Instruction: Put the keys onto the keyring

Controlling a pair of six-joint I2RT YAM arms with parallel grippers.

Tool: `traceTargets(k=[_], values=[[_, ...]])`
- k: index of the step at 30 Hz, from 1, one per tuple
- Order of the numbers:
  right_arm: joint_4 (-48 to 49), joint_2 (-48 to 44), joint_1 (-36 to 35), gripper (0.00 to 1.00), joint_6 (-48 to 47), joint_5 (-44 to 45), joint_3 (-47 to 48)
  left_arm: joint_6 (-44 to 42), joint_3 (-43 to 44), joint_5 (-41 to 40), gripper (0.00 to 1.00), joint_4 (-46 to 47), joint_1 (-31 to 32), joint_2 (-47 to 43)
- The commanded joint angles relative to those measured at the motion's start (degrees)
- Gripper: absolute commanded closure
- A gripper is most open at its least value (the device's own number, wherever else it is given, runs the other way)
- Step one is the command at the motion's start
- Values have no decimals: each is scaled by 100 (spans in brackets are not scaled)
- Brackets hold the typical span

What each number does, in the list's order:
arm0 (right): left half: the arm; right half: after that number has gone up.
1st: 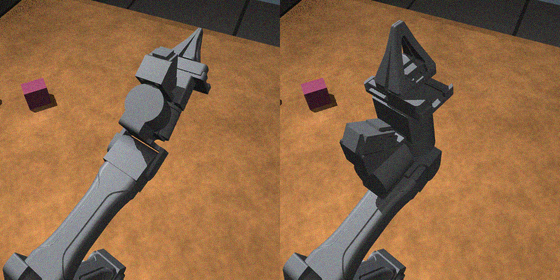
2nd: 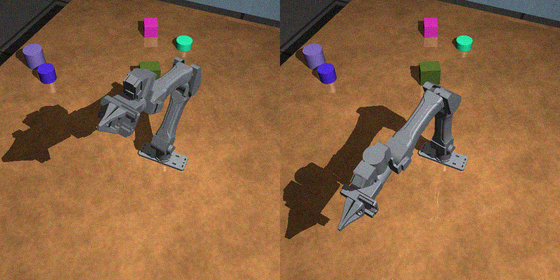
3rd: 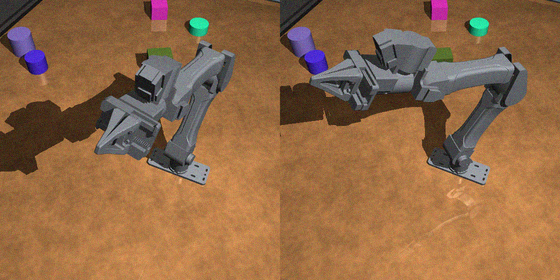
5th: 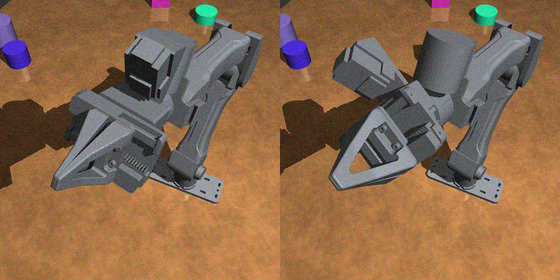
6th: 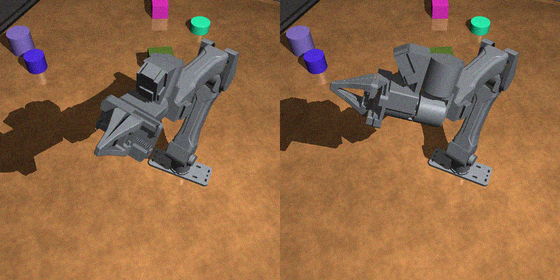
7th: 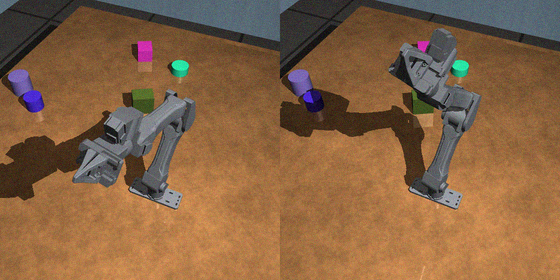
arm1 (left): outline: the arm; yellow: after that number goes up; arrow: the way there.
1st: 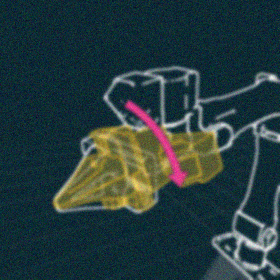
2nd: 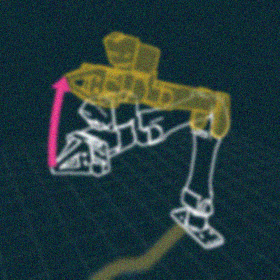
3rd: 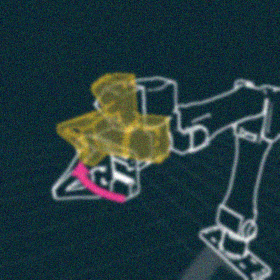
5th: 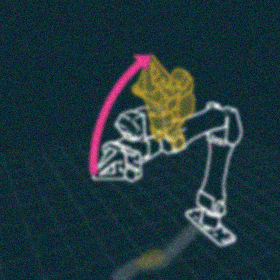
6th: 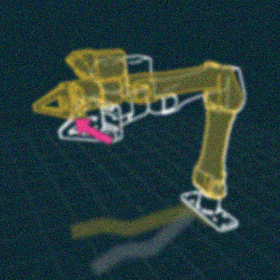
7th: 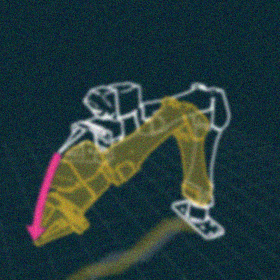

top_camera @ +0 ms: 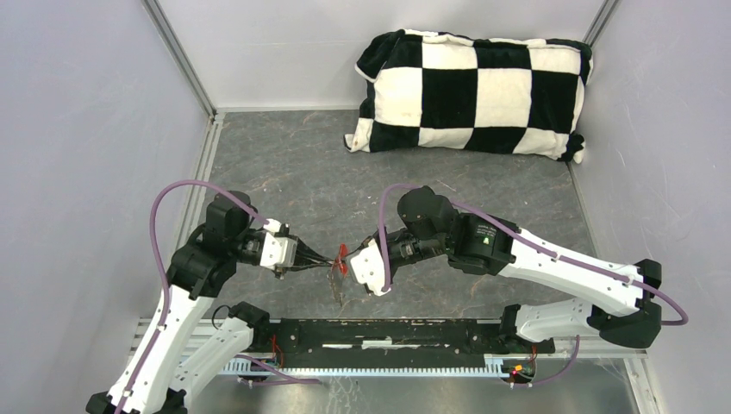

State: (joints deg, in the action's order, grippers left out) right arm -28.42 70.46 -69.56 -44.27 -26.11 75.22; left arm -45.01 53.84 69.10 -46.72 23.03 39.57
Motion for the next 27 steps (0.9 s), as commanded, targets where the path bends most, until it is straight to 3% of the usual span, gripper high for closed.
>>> traceTargets(k=[1,27], values=[[65,34,-18,100,-29,-167,291,338,241,-1,98,47,26,37],[319,163,-64,100,94,-250,309,371,188,-72,98,50,27,18]])
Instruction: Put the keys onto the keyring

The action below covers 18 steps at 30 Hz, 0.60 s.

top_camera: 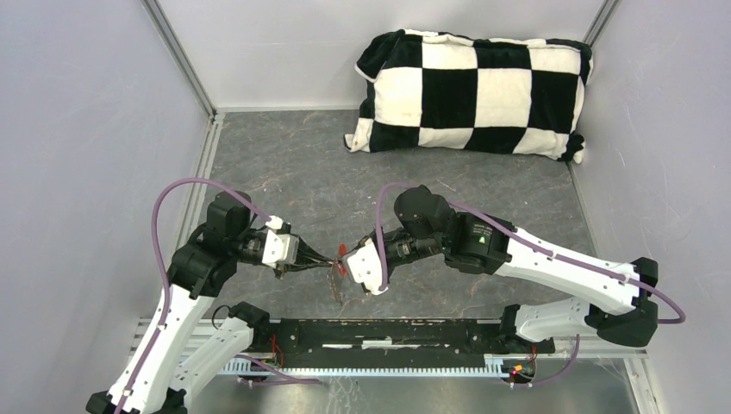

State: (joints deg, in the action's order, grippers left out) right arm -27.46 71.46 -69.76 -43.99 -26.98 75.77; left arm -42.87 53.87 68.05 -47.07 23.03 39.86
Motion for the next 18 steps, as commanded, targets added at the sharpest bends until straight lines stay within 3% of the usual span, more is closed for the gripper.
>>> traceTargets(k=[1,18], values=[[237,69,-50,100,71,-158,254,163,186,33,98,89,32,-5],[491,201,-65,100,294,-150,245,121,134,39,98,84,27,-40]])
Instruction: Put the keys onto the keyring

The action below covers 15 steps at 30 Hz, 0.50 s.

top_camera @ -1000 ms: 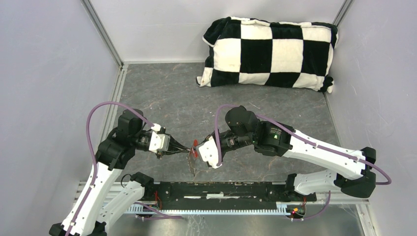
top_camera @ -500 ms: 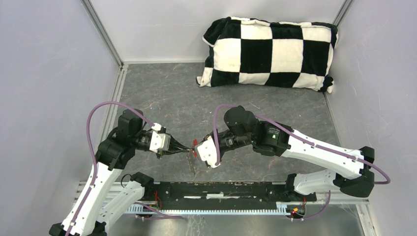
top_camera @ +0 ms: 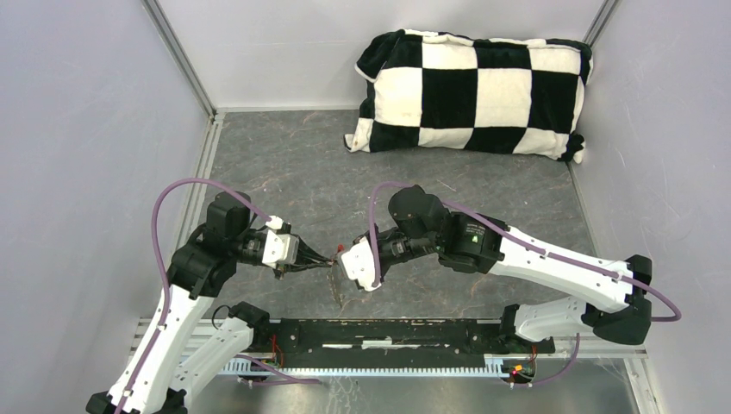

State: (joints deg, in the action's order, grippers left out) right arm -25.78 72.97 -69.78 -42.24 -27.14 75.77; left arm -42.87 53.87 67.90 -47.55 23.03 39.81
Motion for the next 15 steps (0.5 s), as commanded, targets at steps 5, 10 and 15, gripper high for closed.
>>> traceTargets(k=[5,10,15], values=[[361,95,-61,100,153,-66,254,97,109,61,98,147,27,-87],[471,130,-61,100,225,14,272,56,89,82,98,141,28,-90],[468,214,-62,100,242,-49,364,42,74,80,98,146,33,-79]])
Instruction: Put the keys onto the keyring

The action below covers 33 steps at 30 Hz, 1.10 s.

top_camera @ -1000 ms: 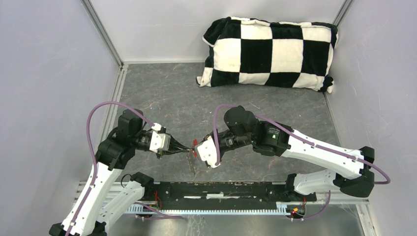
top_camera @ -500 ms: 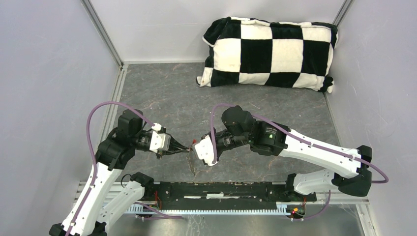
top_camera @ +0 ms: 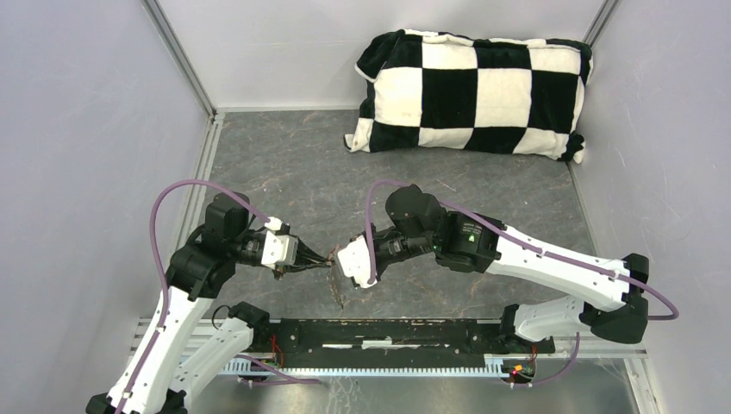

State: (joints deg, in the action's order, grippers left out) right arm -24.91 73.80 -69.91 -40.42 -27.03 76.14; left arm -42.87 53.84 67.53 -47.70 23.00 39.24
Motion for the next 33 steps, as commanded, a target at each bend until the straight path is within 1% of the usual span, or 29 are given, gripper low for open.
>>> traceTargets(k=[1,10,18,22,29,33], values=[[357,158,-49,100,61,-74,353,42,71,127,98,160,35,-26],[329,276,-49,100,48,-75,490,-7,-1,164,98,169,31,-57],[445,308,-49,98,61,-65,498,-28,-14,191,98,165,31,-66],[447,377,-49,86,120,-34,528,-45,-14,191,98,163,34,-75],[390,477,-50,82,273,67,574,-26,19,258,98,142,30,-75],[151,503,-45,76,345,158,692,22,12,269,98,141,30,-75]])
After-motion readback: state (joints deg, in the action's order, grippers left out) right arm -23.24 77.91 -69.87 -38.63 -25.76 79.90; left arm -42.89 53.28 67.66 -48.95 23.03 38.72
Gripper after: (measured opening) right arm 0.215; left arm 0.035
